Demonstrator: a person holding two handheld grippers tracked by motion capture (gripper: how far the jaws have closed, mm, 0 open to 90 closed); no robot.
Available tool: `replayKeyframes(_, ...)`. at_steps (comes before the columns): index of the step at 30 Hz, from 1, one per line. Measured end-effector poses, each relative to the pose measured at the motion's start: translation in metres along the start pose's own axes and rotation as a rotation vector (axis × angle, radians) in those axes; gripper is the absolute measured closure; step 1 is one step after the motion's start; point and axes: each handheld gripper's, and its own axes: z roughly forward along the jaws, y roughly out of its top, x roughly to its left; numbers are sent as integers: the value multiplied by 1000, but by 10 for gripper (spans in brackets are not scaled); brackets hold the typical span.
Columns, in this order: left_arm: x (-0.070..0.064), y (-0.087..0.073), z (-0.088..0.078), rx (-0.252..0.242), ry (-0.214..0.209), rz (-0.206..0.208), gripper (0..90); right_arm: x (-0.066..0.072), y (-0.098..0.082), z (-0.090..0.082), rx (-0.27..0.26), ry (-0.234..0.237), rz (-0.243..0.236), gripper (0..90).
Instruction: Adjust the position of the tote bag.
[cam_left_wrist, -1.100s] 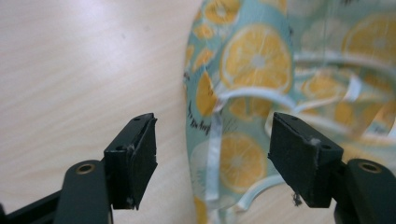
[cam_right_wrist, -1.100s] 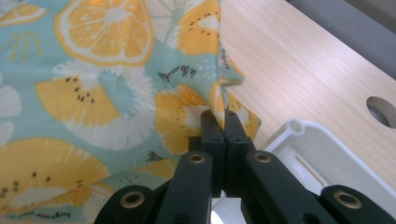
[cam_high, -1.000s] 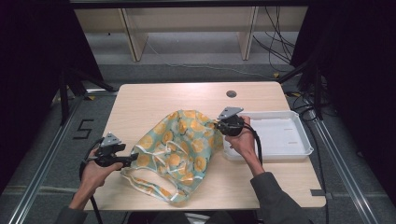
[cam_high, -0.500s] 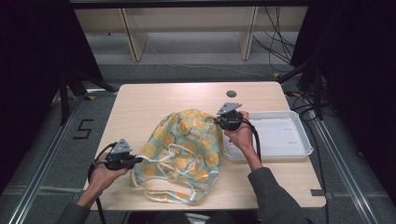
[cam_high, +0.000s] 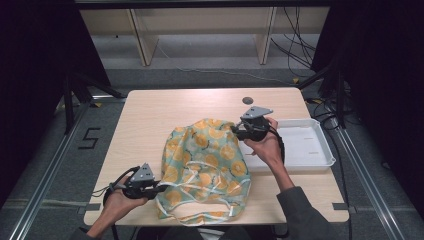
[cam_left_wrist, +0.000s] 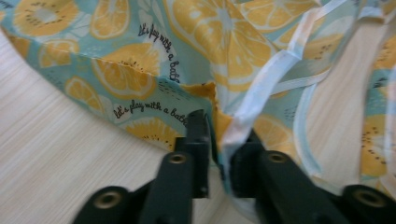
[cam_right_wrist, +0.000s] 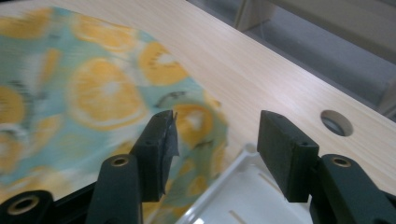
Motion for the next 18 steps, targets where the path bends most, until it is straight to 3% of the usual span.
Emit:
replayKeyframes(1, -2, 0, -2, -4, 1, -18, 722, 2, 0, -6, -3, 18, -4, 454)
replayKeyframes(2, -2, 1, -5, -9, 5, -11, 652, 10, 0, -20, -13, 48, 4, 440)
replayKeyframes(3, -5, 3, -11, -11, 38, 3, 601, 15, -1, -26, -21, 75, 14, 435)
replayKeyframes(4, -5, 3, -11, -11, 38, 3, 548, 15, -1, -26, -21, 75, 14, 435)
replayKeyframes(5, -9, 5, -16, -11, 73, 7, 498, 26, -5, -36, -19, 128, 22, 417)
replayKeyframes(7, -10, 6, -19, -13, 91, 25, 441, 31, -8, -39, -19, 149, 17, 414)
replayKeyframes(8, -13, 7, -21, -10, 106, 24, 441, 36, -10, -41, -13, 168, 18, 407)
replayKeyframes(9, -16, 7, -21, -33, 114, 7, 401, 45, -16, -46, -3, 217, 17, 404)
replayKeyframes(12, -20, 9, -23, -32, 127, 22, 378, 52, -20, -50, 8, 244, 21, 399)
replayKeyframes(13, -19, 11, -25, -35, 149, 68, 358, 60, -25, -53, 5, 275, 10, 389)
replayKeyframes(14, -20, 12, -26, -30, 163, 68, 358, 60, -25, -53, 5, 275, 10, 389)
replayKeyframes(16, -23, 14, -28, -41, 165, 83, 357, 70, -30, -55, 29, 331, -24, 375)
replayKeyframes(17, -24, 15, -30, -35, 165, 94, 357, 70, -30, -55, 29, 331, -24, 375)
replayKeyframes(18, -25, 17, -31, -48, 164, 94, 347, 80, -36, -54, 45, 358, -45, 367)
